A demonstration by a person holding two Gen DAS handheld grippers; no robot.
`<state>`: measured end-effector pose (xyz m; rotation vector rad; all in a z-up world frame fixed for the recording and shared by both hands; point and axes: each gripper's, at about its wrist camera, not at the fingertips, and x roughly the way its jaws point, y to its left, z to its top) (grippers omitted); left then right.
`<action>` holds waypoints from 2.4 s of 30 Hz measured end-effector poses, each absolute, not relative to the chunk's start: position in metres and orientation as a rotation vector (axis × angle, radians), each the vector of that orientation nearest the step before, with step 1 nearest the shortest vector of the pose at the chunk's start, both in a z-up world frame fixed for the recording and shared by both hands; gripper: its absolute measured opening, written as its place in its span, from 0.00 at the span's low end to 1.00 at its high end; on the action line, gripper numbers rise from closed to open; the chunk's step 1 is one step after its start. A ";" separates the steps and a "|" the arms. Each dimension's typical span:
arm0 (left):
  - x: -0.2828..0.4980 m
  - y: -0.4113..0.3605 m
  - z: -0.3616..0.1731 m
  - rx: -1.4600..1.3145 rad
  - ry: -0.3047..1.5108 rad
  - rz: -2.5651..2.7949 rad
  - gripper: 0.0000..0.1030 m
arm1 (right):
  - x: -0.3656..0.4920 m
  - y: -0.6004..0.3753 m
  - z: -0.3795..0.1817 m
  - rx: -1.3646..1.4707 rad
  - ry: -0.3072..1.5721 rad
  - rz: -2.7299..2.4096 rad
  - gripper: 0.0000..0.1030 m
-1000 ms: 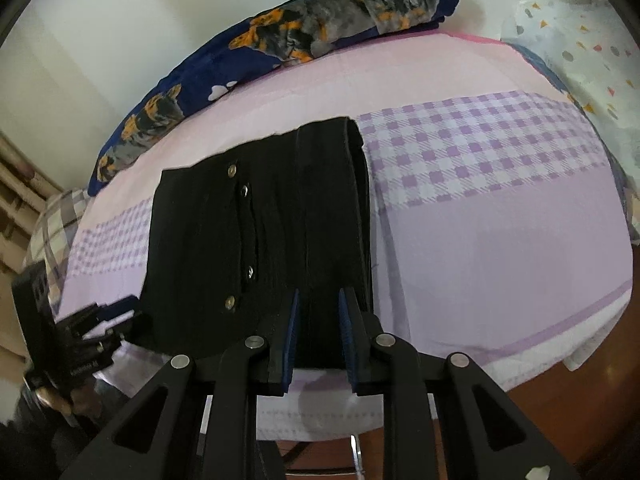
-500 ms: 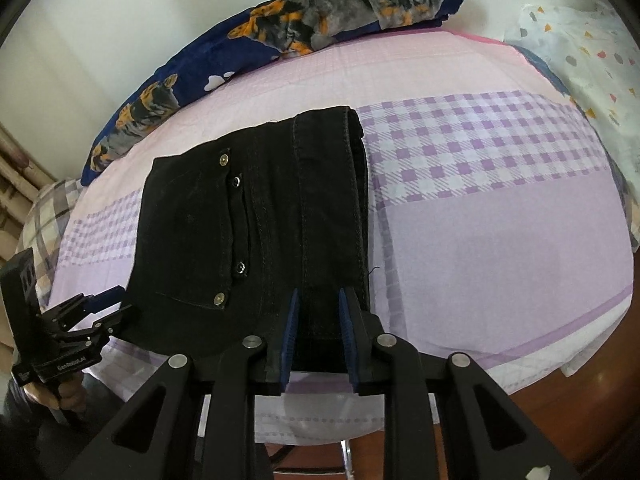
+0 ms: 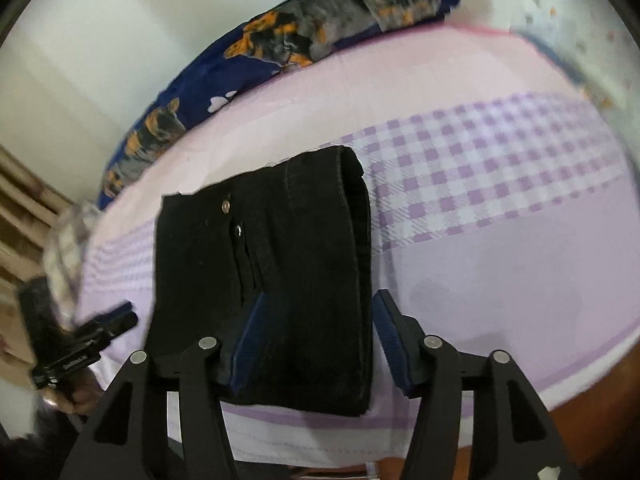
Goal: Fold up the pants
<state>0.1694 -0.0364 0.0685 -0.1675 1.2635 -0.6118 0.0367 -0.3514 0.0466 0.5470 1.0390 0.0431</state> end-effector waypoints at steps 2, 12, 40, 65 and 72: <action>0.177 -0.026 0.062 -0.268 1.297 -0.613 0.57 | 0.040 -0.362 0.036 0.638 1.053 0.098 0.52; 0.199 -0.025 0.032 -0.459 1.432 -0.651 0.57 | 0.049 -0.392 0.005 0.815 1.063 0.223 0.53; 0.225 -0.060 0.022 -0.506 1.396 -0.762 0.57 | 0.081 -0.392 -0.016 0.819 1.098 0.504 0.51; 0.212 -0.059 0.027 -0.427 1.363 -0.669 0.38 | 0.078 -0.386 -0.014 0.820 1.087 0.395 0.40; 0.211 -0.067 0.033 -0.389 1.349 -0.655 0.28 | 0.072 -0.379 -0.009 0.815 1.051 0.333 0.31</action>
